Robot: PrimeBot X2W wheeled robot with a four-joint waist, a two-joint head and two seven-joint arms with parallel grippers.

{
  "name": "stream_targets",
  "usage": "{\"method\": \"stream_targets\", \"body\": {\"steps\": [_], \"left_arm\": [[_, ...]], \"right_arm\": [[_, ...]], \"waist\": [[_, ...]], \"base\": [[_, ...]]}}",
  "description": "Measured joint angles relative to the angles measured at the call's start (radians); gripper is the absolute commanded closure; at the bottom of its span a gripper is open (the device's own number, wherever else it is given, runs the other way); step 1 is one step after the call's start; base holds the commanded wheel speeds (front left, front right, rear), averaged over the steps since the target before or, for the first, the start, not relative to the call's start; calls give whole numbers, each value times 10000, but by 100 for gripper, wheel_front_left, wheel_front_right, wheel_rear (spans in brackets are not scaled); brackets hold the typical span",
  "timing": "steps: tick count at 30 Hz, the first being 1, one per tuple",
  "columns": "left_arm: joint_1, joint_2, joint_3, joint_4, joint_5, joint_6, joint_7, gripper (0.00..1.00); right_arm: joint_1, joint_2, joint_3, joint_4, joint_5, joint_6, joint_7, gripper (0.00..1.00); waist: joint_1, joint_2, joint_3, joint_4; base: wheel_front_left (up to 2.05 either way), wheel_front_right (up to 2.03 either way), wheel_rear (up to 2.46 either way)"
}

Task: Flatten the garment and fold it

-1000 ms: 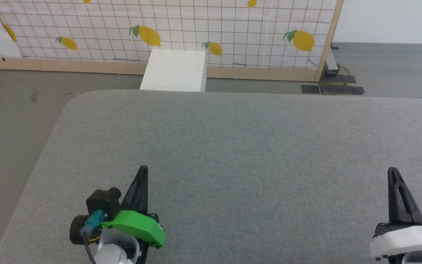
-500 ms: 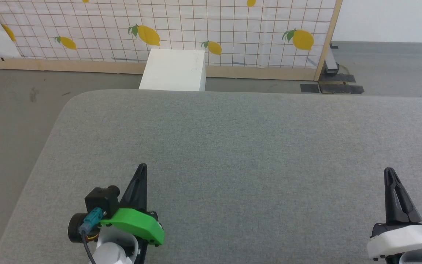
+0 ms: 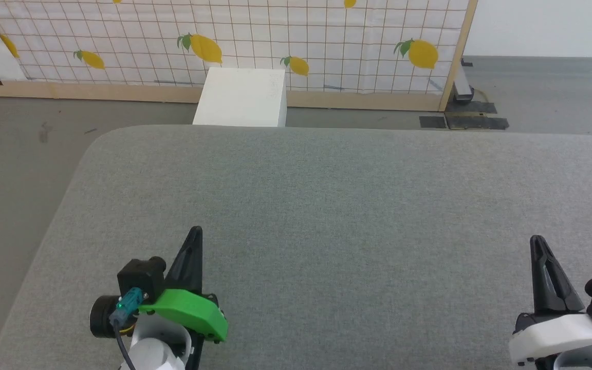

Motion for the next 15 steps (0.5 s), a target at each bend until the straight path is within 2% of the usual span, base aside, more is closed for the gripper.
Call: {"method": "stream_targets", "body": {"steps": [15], "left_arm": [[178,-2,153,-393,238,81,309,100]], "right_arm": [[-74,0,228,15,-155,0,219,100]], "waist": [[0,0,38,-55]], "base": [[0,0,0]]}}
